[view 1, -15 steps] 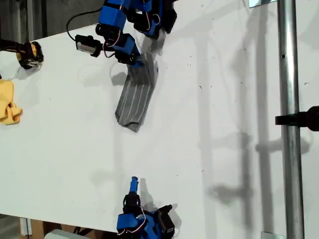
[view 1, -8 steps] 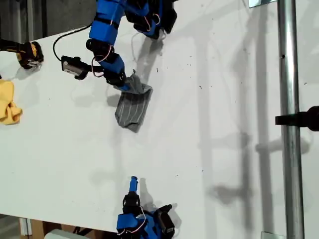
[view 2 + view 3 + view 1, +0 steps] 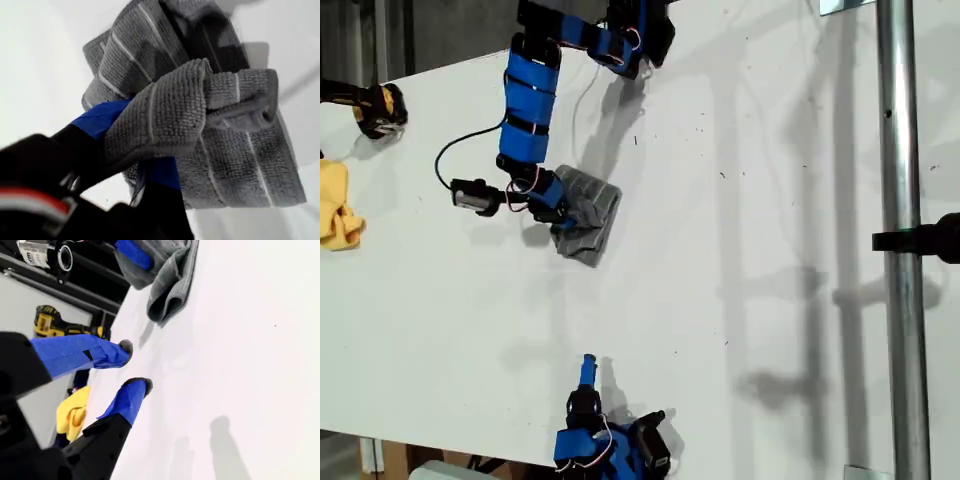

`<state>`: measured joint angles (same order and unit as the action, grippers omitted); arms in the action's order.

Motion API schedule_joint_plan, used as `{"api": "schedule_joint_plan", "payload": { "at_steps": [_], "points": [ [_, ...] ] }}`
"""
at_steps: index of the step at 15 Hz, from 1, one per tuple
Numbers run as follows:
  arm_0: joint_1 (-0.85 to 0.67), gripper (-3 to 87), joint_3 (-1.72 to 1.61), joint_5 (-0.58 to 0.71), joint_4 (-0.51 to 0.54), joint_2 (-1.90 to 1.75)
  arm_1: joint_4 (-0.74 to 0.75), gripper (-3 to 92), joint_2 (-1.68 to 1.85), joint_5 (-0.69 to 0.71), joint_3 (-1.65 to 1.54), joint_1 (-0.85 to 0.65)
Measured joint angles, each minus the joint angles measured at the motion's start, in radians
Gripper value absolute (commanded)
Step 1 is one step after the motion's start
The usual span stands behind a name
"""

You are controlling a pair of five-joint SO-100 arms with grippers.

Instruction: Grasp corners of a towel and fold twice.

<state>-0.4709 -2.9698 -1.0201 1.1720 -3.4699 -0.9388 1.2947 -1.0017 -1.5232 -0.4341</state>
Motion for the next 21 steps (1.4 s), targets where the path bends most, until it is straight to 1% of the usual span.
{"api": "schedule_joint_plan", "payload": {
  "at_steps": [2, 3, 4, 5, 6, 9, 11, 13, 14, 15, 16, 17, 19, 21],
  "points": [
    [0.000, 10.4, 0.000, 0.000, -0.002, 0.000, 0.037, 0.8, -0.089, 0.000, 0.046, 0.000],
    [0.000, 10.4, 0.000, 0.000, -0.002, 0.000, 0.043, 9.9, -0.127, 0.000, 0.078, 0.000],
    [0.000, 10.4, 0.000, 0.000, -0.002, 0.000, 0.043, 24.2, -0.152, 0.008, 0.110, 0.000],
    [0.002, 10.4, 0.000, 0.000, -0.002, 0.000, 0.037, 34.0, -0.153, 0.009, 0.138, 0.000],
    [0.002, 10.4, 0.000, 0.000, -0.002, 0.000, 0.026, 40.9, -0.153, 0.012, 0.172, 0.000],
    [0.002, 10.2, 0.000, -0.003, -0.002, 0.000, 0.000, 37.1, -0.054, 0.034, 0.189, -0.005],
    [0.005, 9.9, 0.000, -0.003, -0.002, 0.000, -0.071, 30.3, 0.126, 0.037, 0.189, -0.023],
    [0.005, 8.7, 0.000, -0.003, -0.005, 0.000, -0.201, 10.1, 0.336, 0.037, 0.126, -0.052],
    [0.005, 8.7, 0.000, -0.003, -0.005, 0.000, -0.256, 7.3, 0.474, 0.037, 0.028, -0.061],
    [0.005, 7.0, 0.000, -0.003, -0.005, 0.000, -0.288, -0.2, 0.617, 0.028, -0.100, -0.063],
    [0.005, 2.4, 0.000, -0.003, -0.009, 0.000, -0.311, -0.2, 0.772, 0.005, -0.245, -0.052],
    [0.012, 0.1, -0.008, -0.003, -0.021, 0.000, -0.319, -0.2, 0.922, -0.025, -0.397, -0.034],
    [0.031, 0.4, -0.037, -0.021, -0.055, 0.000, -0.316, -0.2, 1.201, -0.101, -0.699, 0.008],
    [0.040, 1.4, -0.063, -0.071, -0.060, 0.000, -0.305, -0.2, 1.463, -0.201, -0.994, 0.063]
  ]
}}
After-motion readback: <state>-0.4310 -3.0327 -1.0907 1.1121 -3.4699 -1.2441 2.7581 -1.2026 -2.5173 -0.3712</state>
